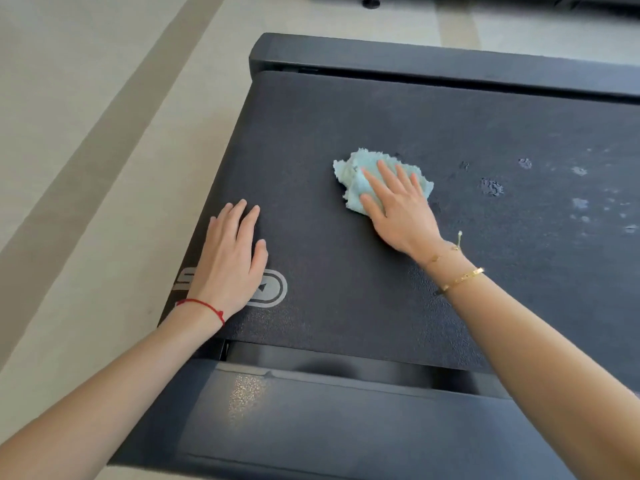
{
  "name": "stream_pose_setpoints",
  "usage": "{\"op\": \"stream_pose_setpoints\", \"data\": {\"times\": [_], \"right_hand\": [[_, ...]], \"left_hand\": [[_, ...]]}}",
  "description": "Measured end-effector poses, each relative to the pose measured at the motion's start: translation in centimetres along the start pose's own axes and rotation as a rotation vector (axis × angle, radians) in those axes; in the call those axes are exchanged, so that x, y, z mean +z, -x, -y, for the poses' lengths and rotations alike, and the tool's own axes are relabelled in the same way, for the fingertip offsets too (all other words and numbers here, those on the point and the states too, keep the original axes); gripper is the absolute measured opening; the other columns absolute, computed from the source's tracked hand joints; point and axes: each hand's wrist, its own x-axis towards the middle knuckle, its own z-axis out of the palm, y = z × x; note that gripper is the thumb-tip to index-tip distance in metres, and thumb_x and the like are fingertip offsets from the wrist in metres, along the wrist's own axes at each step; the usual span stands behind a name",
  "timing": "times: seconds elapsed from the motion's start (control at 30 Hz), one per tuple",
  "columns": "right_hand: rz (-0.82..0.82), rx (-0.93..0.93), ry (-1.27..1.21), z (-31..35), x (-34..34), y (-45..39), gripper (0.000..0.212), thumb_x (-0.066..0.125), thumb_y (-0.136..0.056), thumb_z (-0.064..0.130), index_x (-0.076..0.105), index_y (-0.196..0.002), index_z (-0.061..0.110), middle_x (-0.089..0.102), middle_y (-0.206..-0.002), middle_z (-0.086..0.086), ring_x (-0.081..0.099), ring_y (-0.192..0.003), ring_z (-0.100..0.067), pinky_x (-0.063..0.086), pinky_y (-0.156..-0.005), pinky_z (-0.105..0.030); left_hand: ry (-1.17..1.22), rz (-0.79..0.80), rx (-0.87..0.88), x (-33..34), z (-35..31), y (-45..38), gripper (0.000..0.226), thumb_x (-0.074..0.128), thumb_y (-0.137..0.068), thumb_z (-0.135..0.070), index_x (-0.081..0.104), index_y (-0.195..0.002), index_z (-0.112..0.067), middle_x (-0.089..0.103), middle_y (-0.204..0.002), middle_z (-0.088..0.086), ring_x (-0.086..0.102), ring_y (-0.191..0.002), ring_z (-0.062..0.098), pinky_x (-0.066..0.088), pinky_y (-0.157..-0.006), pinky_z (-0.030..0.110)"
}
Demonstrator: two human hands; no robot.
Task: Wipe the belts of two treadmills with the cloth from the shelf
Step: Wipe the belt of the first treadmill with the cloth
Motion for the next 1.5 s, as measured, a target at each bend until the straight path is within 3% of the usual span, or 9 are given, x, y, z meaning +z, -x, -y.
{"op": "stream_pose_setpoints", "data": {"times": [0.2,0.3,0.47,0.7,1.0,1.17,1.27,1.4,1.5], "right_hand": [[0.112,-0.379,-0.022,1.8,-0.2,9.1,0.051,0.022,-0.103,0.048,0.019,-0.154,0.038,0.009,-0.163,0.007,0.000,-0.150,-0.014,-0.004,-0.123,-0.035],[0.071,-0.264,-0.012,-1.6,-1.0,6.1,0.052,0.022,-0.102,0.050,0.021,-0.153,0.037,0.013,-0.163,0.005,0.007,-0.151,-0.018,-0.002,-0.122,-0.032],[-0.030,0.205,0.010,-4.5,-1.2,-5.4,0.052,0.026,-0.104,0.043,0.022,-0.154,0.030,0.012,-0.164,-0.005,0.007,-0.150,-0.029,0.000,-0.122,-0.041],[0.002,-0.148,-0.003,-1.1,-0.3,-0.8,0.051,0.026,-0.104,0.045,0.023,-0.154,0.034,0.016,-0.163,0.001,0.012,-0.150,-0.024,0.003,-0.123,-0.036],[-0.039,0.225,0.034,-6.6,-1.5,-18.3,0.053,0.022,-0.104,0.044,0.022,-0.154,0.026,0.015,-0.163,-0.010,0.010,-0.149,-0.033,0.004,-0.121,-0.044],[0.039,-0.010,0.041,0.1,0.3,-19.7,0.052,0.023,-0.105,0.043,0.023,-0.154,0.027,0.015,-0.163,-0.006,0.010,-0.150,-0.031,0.003,-0.122,-0.042],[0.030,-0.118,0.012,-2.0,0.1,-16.3,0.051,0.023,-0.105,0.044,0.021,-0.154,0.031,0.014,-0.163,0.000,0.009,-0.150,-0.024,0.003,-0.122,-0.038],[-0.080,0.108,0.047,-8.6,-1.6,-17.3,0.052,0.026,-0.105,0.041,0.026,-0.154,0.024,0.020,-0.161,-0.008,0.018,-0.148,-0.030,0.009,-0.121,-0.040],[-0.103,0.272,0.059,-8.5,-1.9,-21.4,0.051,0.024,-0.104,0.038,0.029,-0.152,0.021,0.025,-0.158,-0.013,0.025,-0.142,-0.037,0.014,-0.118,-0.045]], "left_hand": [[-0.058,0.028,0.072,0.5,-0.8,-3.6,0.052,0.039,-0.104,-0.024,0.033,-0.151,-0.005,0.028,-0.158,0.017,0.020,-0.148,0.035,0.013,-0.122,0.049],[-0.079,0.065,0.101,0.7,-1.5,-6.1,0.054,0.037,-0.104,-0.025,0.028,-0.154,-0.008,0.024,-0.160,0.015,0.016,-0.150,0.032,0.010,-0.122,0.047],[-0.141,0.100,0.115,1.3,-2.7,-9.9,0.054,0.031,-0.105,-0.030,0.023,-0.156,-0.011,0.021,-0.162,0.013,0.014,-0.151,0.031,0.010,-0.122,0.047],[-0.113,0.068,0.108,2.8,-3.3,-12.7,0.055,0.034,-0.105,-0.030,0.024,-0.156,-0.013,0.021,-0.162,0.013,0.014,-0.150,0.033,0.011,-0.122,0.052],[-0.162,0.029,0.079,3.4,-3.6,-12.5,0.058,0.017,-0.102,-0.038,0.024,-0.156,-0.017,0.024,-0.162,0.011,0.017,-0.151,0.031,0.015,-0.122,0.052],[-0.174,0.025,0.087,3.4,-3.5,-12.5,0.063,0.018,-0.098,-0.040,0.027,-0.155,-0.017,0.027,-0.161,0.010,0.019,-0.150,0.029,0.019,-0.121,0.053],[-0.169,0.023,0.096,3.4,-3.4,-12.4,0.063,0.018,-0.098,-0.041,0.027,-0.155,-0.016,0.027,-0.161,0.010,0.019,-0.150,0.028,0.018,-0.122,0.052],[-0.168,0.022,0.087,3.5,-3.3,-12.5,0.062,0.018,-0.099,-0.042,0.028,-0.155,-0.017,0.028,-0.160,0.010,0.020,-0.150,0.030,0.019,-0.121,0.053],[-0.172,0.017,0.087,3.6,-3.3,-12.5,0.062,0.018,-0.098,-0.042,0.029,-0.154,-0.017,0.029,-0.160,0.010,0.021,-0.150,0.030,0.020,-0.121,0.054]]}}
